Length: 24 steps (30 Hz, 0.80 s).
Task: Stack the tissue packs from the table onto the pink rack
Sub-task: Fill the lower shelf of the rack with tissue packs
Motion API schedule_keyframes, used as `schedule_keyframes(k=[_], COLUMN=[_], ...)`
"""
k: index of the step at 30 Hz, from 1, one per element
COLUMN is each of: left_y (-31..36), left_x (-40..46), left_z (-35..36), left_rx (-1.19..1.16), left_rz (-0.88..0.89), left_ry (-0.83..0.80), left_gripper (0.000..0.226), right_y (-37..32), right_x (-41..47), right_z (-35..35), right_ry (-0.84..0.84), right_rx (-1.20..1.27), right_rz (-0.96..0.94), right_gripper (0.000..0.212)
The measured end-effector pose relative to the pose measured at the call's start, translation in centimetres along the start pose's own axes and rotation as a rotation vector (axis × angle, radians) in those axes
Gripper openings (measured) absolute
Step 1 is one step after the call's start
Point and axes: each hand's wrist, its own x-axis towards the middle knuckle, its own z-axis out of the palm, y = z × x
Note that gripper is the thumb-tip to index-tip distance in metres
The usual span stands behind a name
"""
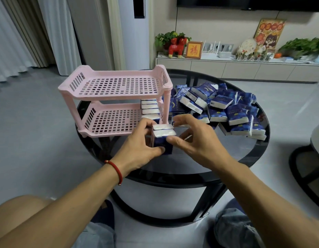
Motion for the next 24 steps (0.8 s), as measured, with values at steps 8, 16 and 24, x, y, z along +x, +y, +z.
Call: schedule_keyframes(k=[8,16,24], left_y=[-1.2,-1.2,-0.6], left_x=[-0.2,-0.5,0.1], left_z=[-0.7,-2.5,-8.0], left_rx=[0.157,0.124,0.136], left_rz=[0.069,0.13,0.04], left_ry=[-0.088,-0.015,0.099], left_gripper=[0.065,0.051,0.051], right_y=[1.3,0.8,0.6], right_x=[0.4,0.8,3.8], right_z=[1.6,2.1,2.3], right_ry=[-0.191,-0.158,0.13], right_rx=[-0.021,0.065,-0.032], right_rz=[-0.008,0.01,0.154], right_gripper=[0.058,0.06,0.04])
